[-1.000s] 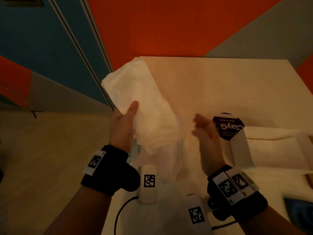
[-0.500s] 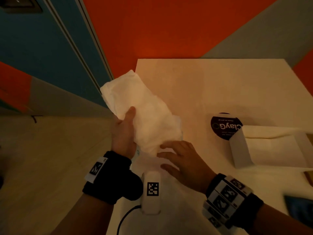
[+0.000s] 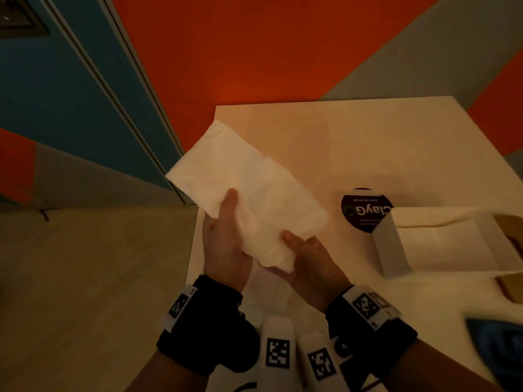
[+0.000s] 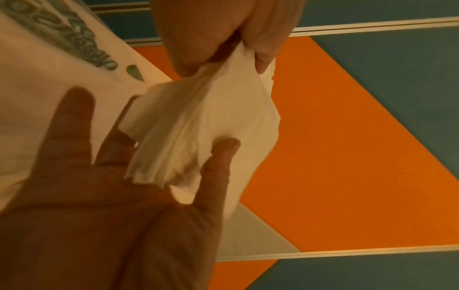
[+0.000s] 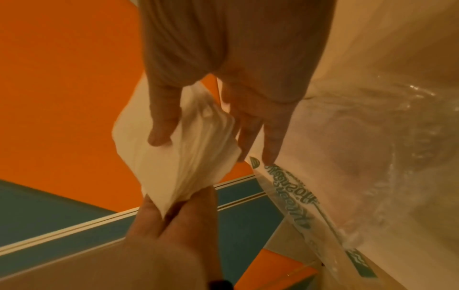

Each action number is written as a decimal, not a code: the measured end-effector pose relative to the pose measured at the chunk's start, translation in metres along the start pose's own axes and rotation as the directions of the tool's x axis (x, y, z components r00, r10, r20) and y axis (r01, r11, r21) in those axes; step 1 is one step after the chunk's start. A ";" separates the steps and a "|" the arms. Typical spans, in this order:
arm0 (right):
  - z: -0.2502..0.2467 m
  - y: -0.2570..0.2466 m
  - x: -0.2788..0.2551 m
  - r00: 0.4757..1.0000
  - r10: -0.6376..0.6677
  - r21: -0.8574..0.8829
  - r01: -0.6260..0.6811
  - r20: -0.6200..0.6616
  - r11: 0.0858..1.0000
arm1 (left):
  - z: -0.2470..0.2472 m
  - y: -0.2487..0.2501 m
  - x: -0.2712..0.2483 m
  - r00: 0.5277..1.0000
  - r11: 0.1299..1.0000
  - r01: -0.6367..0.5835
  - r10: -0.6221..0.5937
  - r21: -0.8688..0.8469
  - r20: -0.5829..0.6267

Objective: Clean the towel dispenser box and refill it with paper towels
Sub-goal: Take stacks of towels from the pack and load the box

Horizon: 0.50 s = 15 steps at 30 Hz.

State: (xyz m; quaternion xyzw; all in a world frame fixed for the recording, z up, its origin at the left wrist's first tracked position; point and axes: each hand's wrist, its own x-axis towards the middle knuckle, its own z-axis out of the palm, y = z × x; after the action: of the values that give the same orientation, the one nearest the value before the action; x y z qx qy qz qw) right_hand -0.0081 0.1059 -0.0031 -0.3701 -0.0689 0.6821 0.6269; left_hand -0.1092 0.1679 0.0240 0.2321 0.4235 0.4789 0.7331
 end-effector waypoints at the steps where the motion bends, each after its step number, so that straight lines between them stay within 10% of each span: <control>1: -0.001 0.000 0.000 1.000 0.007 0.013 -0.007 0.027 1.000 | -0.002 -0.002 -0.001 0.999 0.999 0.040 -0.040 -0.010 0.015; 7: -0.016 -0.025 -0.004 0.997 -0.080 -0.203 0.080 0.007 0.976 | -0.024 0.023 0.008 0.991 0.998 -0.065 0.062 0.025 0.120; 15: -0.038 -0.062 -0.017 0.996 -0.091 -0.564 0.075 0.000 0.822 | -0.050 0.063 0.017 0.985 0.768 0.001 -0.113 0.640 0.134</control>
State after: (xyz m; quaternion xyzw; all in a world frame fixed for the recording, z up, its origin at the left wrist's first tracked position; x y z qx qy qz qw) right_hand 0.0633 0.0893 0.0113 -0.5444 -0.2745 0.5985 0.5196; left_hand -0.1799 0.2072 0.0377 0.4927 0.5055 0.2636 0.6574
